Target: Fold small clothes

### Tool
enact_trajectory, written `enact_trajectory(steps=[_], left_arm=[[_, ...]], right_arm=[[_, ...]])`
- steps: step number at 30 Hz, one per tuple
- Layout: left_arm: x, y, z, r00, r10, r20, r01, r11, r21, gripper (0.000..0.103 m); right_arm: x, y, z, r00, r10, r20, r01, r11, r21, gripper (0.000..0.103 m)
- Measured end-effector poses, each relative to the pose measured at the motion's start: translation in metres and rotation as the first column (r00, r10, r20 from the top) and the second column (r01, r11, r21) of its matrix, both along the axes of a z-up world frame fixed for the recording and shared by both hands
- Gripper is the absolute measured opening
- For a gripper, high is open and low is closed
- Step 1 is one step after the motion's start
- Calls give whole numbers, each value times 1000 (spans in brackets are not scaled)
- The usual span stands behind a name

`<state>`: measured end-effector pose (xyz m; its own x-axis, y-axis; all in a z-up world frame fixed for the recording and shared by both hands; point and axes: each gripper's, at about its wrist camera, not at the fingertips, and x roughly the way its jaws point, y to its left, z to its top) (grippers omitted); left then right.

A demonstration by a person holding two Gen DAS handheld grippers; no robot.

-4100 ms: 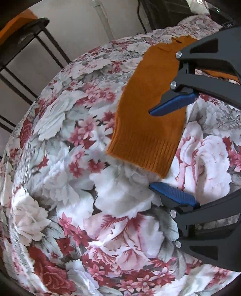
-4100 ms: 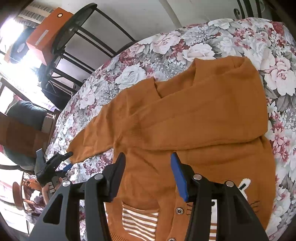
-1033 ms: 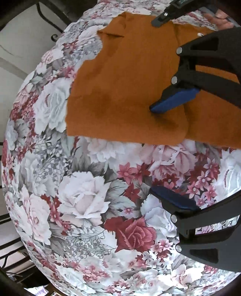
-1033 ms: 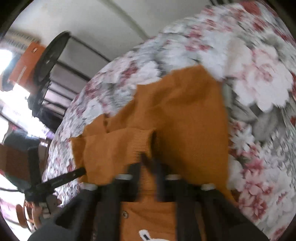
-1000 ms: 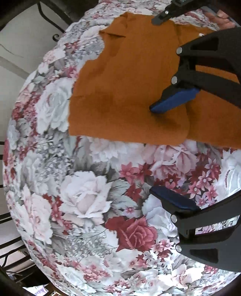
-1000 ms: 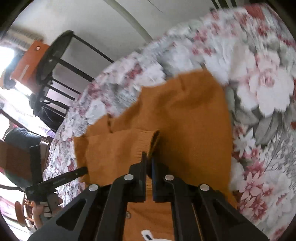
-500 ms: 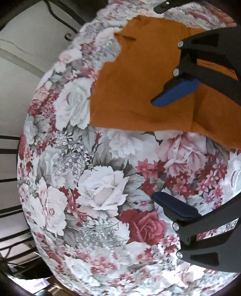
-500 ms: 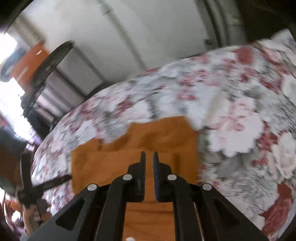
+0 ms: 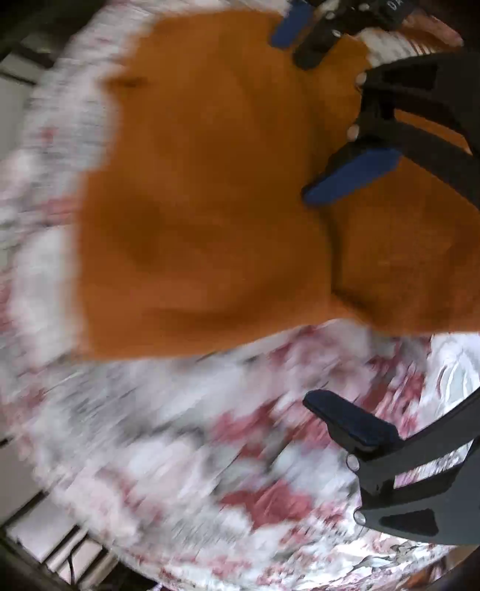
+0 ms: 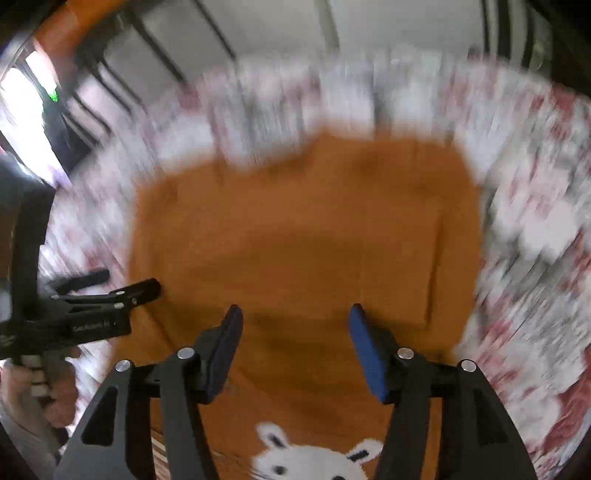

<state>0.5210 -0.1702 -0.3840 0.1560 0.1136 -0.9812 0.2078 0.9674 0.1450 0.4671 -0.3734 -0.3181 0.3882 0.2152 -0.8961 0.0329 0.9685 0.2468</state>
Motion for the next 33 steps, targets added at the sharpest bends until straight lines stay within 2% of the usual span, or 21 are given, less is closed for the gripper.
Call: enact_trajectory(steps=[1, 3, 5, 7, 9, 10, 12, 13, 15, 16, 17, 19, 21, 23, 25, 28, 29, 31, 32, 33], left_arm=[[-2, -1, -4, 1000, -4, 0, 4, 1000, 23, 99], [-4, -2, 8, 1000, 1, 18, -1, 1000, 26, 98], [-7, 0, 34, 998, 12, 56, -10, 999, -35, 98], [-13, 5, 52, 996, 31, 80, -23, 995, -98, 98], [-27, 10, 54, 998, 28, 53, -21, 993, -120, 98], [-37, 14, 47, 999, 28, 16, -26, 994, -102, 98], [-52, 18, 20, 996, 22, -88, -27, 998, -52, 99], [-63, 20, 0, 990, 9, -138, -13, 1000, -28, 99], [-77, 22, 8, 998, -7, -70, 6, 1000, -11, 99], [-82, 22, 13, 998, -10, -69, 10, 1000, -4, 99], [-90, 25, 22, 997, -5, -72, 5, 1000, -2, 99], [-110, 32, 40, 998, -3, -56, 2, 1000, -15, 98], [-129, 42, 56, 999, -9, -45, 7, 999, -41, 98], [-147, 61, 68, 998, 16, -67, -23, 995, -101, 98], [-161, 84, 73, 991, 70, -112, -91, 977, -195, 98], [-171, 112, 72, 971, 140, -193, -196, 928, -315, 98], [-183, 123, 71, 966, 154, -206, -219, 914, -341, 98], [-179, 129, 83, 963, 164, -213, -237, 892, -385, 98], [-190, 149, 86, 964, 164, -207, -238, 878, -415, 98], [-189, 153, 89, 963, 167, -211, -247, 861, -445, 98]], right_arm=[[-2, 0, 5, 1000, -6, 9, 6, 1000, -3, 60], [-5, -2, 22, 1000, -26, 13, 25, 1000, 12, 60], [-16, -5, 47, 996, -46, 77, 43, 998, 40, 60], [-27, -5, 58, 996, -37, 80, 35, 999, 30, 64], [-38, -5, 53, 999, -23, 39, 23, 1000, 12, 66], [-46, -5, 42, 1000, -22, -12, 22, 1000, -1, 68], [-55, 4, 2, 986, 14, -167, -11, 1000, 19, 76], [-63, 7, -7, 984, 51, -172, -52, 999, -1, 78], [-73, 17, -7, 984, 117, -131, -129, 988, -85, 77], [-76, 19, 5, 987, 87, -134, -102, 989, -107, 77], [-80, 17, 15, 990, 61, -126, -72, 994, -84, 77], [-95, 7, 48, 999, 20, -50, -18, 999, 41, 77], [-109, -1, 69, 1000, 0, -12, 1, 998, 69, 77], [-128, -17, 81, 999, -47, 0, 47, 992, 121, 77], [-151, -34, 81, 994, -107, -24, 110, 973, 202, 77], [-181, -54, 76, 986, -157, -56, 167, 946, 277, 77], [-187, -48, 71, 984, -167, -63, 178, 939, 293, 77], [-206, -53, 62, 978, -193, -82, 209, 915, 345, 76], [-209, -53, 58, 975, -202, -91, 222, 904, 365, 76], [-213, -55, 56, 972, -211, -101, 234, 894, 382, 76]])
